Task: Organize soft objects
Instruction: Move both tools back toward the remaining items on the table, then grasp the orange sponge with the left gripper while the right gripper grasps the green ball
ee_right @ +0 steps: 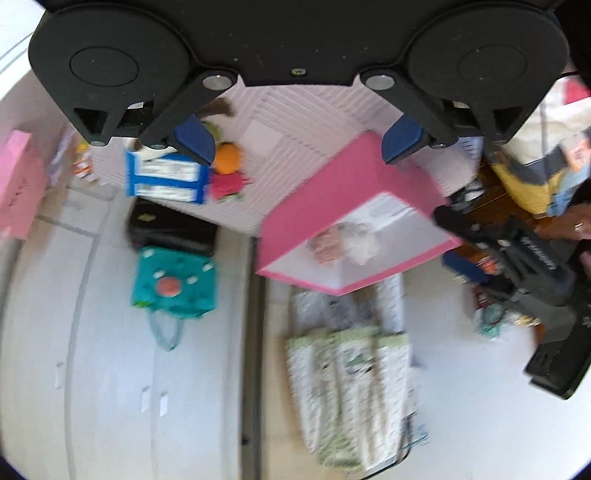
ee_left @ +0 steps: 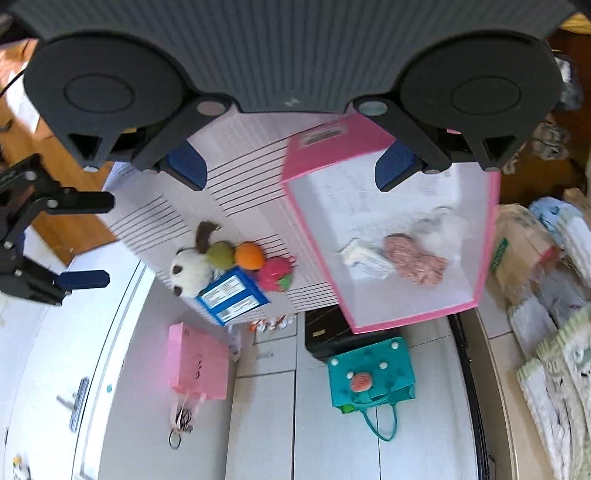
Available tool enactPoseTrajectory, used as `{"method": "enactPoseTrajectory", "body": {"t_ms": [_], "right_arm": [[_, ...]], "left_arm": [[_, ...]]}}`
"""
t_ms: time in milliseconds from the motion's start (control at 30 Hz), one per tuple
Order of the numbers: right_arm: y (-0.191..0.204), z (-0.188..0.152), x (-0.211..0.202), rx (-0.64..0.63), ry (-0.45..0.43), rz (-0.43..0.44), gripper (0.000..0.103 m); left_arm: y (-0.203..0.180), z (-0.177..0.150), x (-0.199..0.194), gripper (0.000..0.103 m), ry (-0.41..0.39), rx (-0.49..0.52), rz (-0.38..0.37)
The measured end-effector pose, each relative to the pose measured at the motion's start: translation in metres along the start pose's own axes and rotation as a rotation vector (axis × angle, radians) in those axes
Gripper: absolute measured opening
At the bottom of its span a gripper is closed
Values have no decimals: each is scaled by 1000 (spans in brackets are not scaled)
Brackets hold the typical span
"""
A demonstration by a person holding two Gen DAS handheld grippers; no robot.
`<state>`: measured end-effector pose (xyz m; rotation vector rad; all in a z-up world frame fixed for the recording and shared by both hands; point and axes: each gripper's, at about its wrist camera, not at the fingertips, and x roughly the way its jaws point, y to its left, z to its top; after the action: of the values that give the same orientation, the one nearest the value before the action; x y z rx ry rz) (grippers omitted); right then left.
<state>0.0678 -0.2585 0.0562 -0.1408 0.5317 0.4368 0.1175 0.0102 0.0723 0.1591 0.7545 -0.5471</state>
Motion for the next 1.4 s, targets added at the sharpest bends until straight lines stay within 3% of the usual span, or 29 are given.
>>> {"method": "enactPoseTrajectory", "body": {"t_ms": [67, 267, 433, 600, 733, 833, 933, 1067, 1400], "right_arm": [[-6, -12, 0, 9, -65, -73, 98], [-21, -45, 22, 1, -133, -136, 98], [-28, -61, 46, -67, -135, -112, 98], [-38, -71, 80, -86, -72, -151, 96], [-57, -78, 105, -14, -39, -144, 88], [-62, -81, 114, -8, -36, -170, 74], [-62, -79, 125, -37, -22, -183, 63], [-63, -76, 140, -51, -6, -169, 54], [-65, -75, 167, -37, 30, -198, 47]], "left_arm": [[-8, -3, 7, 99, -23, -17, -15], [-33, -2, 34, 99, -88, -29, -70], [-57, 4, 55, 98, -158, 10, -61], [-73, 18, 87, 97, -159, 2, -89], [-76, 28, 118, 95, -158, -12, -75], [-71, 35, 140, 91, -119, -59, -95], [-67, 40, 159, 80, -82, -109, -123], [-65, 44, 183, 69, -48, -133, -104], [-60, 50, 222, 57, -26, -141, -38]]}}
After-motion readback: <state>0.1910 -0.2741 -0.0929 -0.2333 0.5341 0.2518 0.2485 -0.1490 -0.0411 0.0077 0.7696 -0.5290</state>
